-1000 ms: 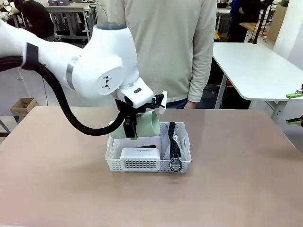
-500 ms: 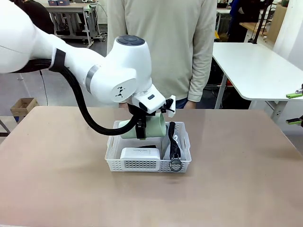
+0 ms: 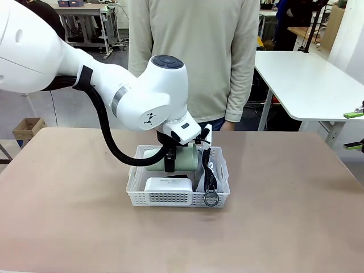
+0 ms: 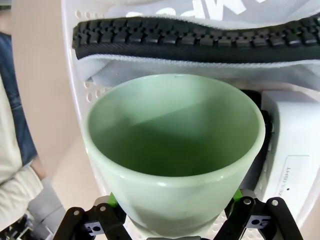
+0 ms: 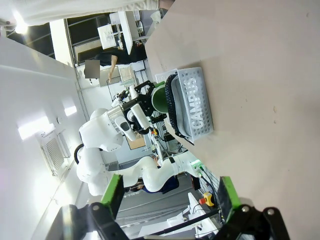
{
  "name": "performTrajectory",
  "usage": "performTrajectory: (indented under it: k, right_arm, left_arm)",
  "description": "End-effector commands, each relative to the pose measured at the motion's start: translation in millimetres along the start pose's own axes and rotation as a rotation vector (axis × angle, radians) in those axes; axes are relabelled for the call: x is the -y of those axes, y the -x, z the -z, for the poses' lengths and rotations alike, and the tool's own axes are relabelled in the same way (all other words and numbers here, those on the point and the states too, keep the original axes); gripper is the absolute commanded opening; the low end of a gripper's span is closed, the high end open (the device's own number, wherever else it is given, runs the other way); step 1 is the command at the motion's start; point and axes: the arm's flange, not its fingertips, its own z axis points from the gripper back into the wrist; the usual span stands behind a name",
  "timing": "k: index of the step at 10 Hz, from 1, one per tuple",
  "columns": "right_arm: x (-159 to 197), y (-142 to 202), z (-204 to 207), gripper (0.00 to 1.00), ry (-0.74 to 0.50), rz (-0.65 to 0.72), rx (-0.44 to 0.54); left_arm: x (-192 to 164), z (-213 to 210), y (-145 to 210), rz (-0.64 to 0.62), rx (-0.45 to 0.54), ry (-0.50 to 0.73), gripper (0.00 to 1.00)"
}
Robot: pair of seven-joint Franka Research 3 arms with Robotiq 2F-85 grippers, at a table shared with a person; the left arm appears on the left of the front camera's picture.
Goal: Efficiently arrange items inside the basket to fit them all.
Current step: Pick up the Reusable plastic cup and place it inside the Organizing basket.
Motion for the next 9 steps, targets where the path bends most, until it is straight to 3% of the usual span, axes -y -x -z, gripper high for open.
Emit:
performTrajectory:
  k: [1, 8, 9]
  right_arm:
    - [-2.4, 3.5, 0.2, 1.0, -0.001, 0.001, 0.003]
    - [-2.4, 3.5, 0.2, 1.0, -0.001, 0.001, 0.003]
    - [-2.4, 3.5, 0.2, 1.0, -0.001, 0.001, 0.003]
  left_arm:
    - [-4.1, 4.3, -4.6, -0.028, -0.051, -0.006, 0.86]
    - [-6.3, 15.2, -5.2, -0.04, -0.111, 0.02, 0.86]
    - [-6.5, 15.3, -5.5, -0.048, -0.111, 0.015, 1.0]
